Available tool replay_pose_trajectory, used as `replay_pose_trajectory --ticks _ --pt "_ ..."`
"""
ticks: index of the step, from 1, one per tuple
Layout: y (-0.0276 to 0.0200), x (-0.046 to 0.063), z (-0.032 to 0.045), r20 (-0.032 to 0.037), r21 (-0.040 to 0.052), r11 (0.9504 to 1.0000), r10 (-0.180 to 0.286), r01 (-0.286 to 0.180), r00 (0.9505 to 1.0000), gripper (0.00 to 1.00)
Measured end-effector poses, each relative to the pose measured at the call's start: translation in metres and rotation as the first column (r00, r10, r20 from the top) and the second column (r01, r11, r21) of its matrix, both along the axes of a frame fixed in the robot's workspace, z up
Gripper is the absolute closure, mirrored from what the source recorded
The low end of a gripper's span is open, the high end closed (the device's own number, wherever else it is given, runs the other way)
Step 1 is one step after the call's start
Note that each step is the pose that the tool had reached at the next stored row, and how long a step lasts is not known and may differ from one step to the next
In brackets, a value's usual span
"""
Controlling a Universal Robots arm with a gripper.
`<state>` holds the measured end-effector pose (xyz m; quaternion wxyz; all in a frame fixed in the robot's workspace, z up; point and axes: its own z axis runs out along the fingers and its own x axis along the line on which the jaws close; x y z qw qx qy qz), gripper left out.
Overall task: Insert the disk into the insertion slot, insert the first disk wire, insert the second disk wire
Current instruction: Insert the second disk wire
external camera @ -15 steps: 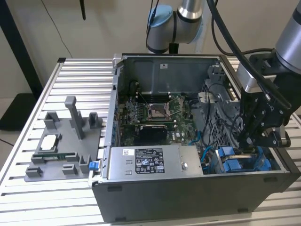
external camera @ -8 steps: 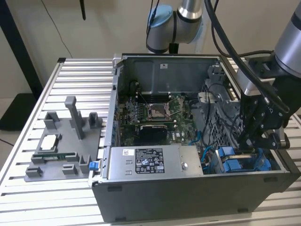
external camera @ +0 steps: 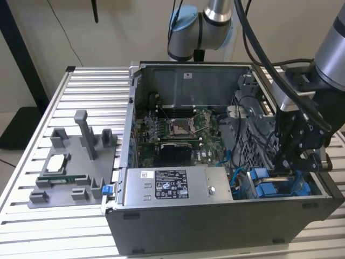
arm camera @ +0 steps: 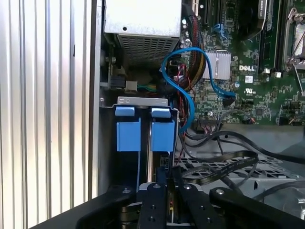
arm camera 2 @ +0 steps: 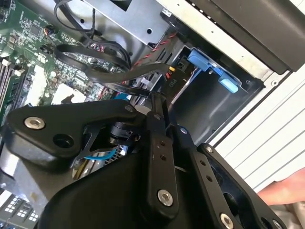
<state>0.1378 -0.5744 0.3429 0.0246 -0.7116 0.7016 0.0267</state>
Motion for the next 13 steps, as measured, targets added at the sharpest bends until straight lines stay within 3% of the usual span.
replay_pose_trajectory --ticks 10,11,13 --pt "0.0 -0.0001 -0.0072 0.0025 0.0003 1.0 0.0 0.0 1.0 1.0" --pt "0.0 -0.0001 -0.0075 0.0025 0.0011 1.0 0.0 0.0 1.0 0.0" --pt "0.0 -0.0001 -0.0045 0.0021 0.0022 1.0 0.0 0.0 1.0 0.0"
